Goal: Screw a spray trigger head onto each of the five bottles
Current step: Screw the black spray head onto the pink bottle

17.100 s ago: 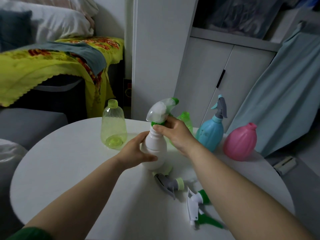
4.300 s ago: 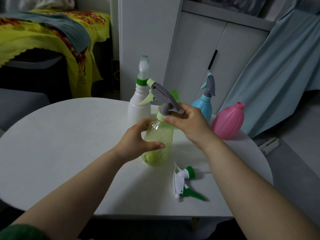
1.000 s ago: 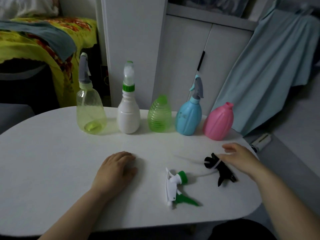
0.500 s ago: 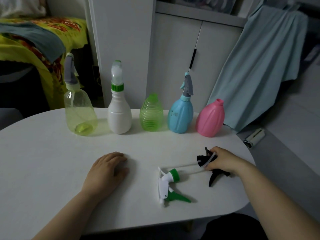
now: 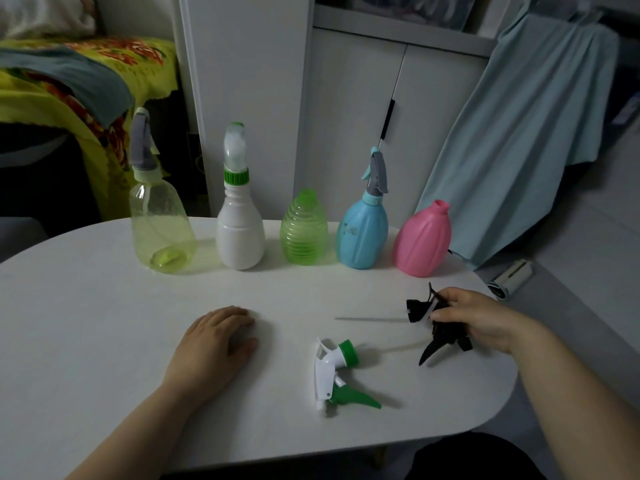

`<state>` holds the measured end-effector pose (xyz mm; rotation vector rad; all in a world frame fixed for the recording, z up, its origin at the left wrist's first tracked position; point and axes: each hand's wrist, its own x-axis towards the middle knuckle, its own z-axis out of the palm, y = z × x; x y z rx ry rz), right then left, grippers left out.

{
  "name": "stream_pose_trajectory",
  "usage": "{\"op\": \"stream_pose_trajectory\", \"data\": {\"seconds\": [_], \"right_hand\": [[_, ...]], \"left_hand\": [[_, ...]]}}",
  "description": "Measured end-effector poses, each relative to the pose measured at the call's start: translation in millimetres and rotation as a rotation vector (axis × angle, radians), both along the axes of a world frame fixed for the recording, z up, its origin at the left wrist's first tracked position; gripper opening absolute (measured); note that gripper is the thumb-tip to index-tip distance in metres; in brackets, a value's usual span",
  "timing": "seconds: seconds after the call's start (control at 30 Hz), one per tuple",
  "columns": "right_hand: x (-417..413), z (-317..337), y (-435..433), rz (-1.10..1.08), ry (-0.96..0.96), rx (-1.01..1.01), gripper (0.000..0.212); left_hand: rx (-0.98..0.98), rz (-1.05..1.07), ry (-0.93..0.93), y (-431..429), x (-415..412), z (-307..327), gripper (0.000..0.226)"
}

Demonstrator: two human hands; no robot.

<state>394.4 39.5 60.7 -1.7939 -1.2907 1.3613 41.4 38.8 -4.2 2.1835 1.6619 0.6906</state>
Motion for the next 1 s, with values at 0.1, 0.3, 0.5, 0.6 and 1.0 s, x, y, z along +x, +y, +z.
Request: {"op": "stream_pose_trajectory", "data": {"seconds": [0.1, 0.3, 0.5, 0.6, 1.0], "right_hand": [[0.8, 3.4, 1.4, -0.022, 0.001, 0.028, 0.009], [-4.3, 15.3, 0.5, -0.018, -0.062, 0.105, 0.008], [18.6, 51.5, -8.5, -0.064, -0.096, 0.259, 0.009], [36.5, 67.1, -15.9, -0.128, -0.055, 0.302, 0.009], [97.8, 62.2, -20.2, -0.482, 0.138, 0.515, 0.022]], "left_hand": [[0.003, 0.003, 0.001, -0.3, -0.3, 0.3, 0.031], [-0.014, -0.003, 0.020, -1.5, 0.1, 1.9, 0.031], [-0.087, 0.011, -0.092, 3.4, 6.9, 12.8, 0.026], [-0.031, -0.031, -0.183, 5.7, 32.9, 33.8, 0.022], [0.021, -0.284, -0.401, 73.4, 224.2, 97.5, 0.046]]}}
